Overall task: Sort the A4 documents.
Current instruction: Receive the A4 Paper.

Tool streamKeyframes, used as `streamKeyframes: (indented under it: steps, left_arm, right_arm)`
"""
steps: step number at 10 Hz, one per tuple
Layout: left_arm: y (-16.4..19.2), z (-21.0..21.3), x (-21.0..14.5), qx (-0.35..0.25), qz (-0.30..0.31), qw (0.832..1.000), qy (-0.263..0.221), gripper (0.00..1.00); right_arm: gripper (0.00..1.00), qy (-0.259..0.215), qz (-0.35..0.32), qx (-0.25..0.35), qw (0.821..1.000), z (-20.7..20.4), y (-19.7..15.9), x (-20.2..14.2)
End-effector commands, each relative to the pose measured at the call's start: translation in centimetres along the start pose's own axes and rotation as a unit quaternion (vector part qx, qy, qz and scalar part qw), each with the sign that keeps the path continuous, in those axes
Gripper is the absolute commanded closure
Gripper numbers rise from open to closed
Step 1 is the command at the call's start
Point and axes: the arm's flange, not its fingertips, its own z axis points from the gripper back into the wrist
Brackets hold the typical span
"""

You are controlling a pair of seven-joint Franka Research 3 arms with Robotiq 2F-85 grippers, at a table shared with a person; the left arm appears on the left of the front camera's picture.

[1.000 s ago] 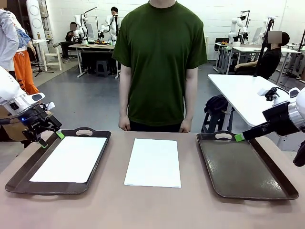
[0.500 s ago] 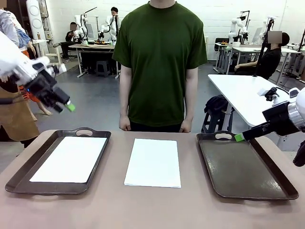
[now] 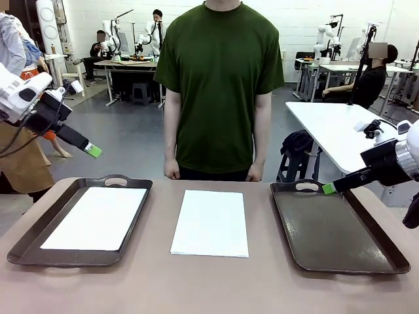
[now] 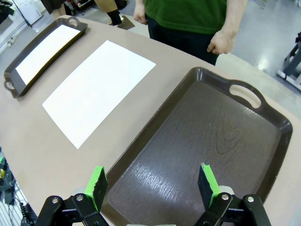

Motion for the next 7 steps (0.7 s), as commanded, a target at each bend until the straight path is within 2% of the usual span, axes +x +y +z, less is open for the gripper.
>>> streamKeyframes:
  steps: [1,4,7]
  left_arm:
    - [-1.7,-0.6,-0.8,0.019,-0.021,1.0,0.002,0.0]
    - [-3.5,0.3,-1.2,0.023,-0.002,0.999,-0.023,0.0]
    - [-3.8,0.5,-1.9,0.027,0.014,0.999,-0.012,0.0]
  right_arm:
    - [0.0,-0.002,-0.005,0.005,1.0,-0.4,-0.1,-0.1]
    - [0.0,-0.002,-0.005,0.005,1.0,-0.4,-0.1,-0.1]
    - [0.0,-0.002,-0.005,0.005,1.0,-0.4,-0.1,-0.1]
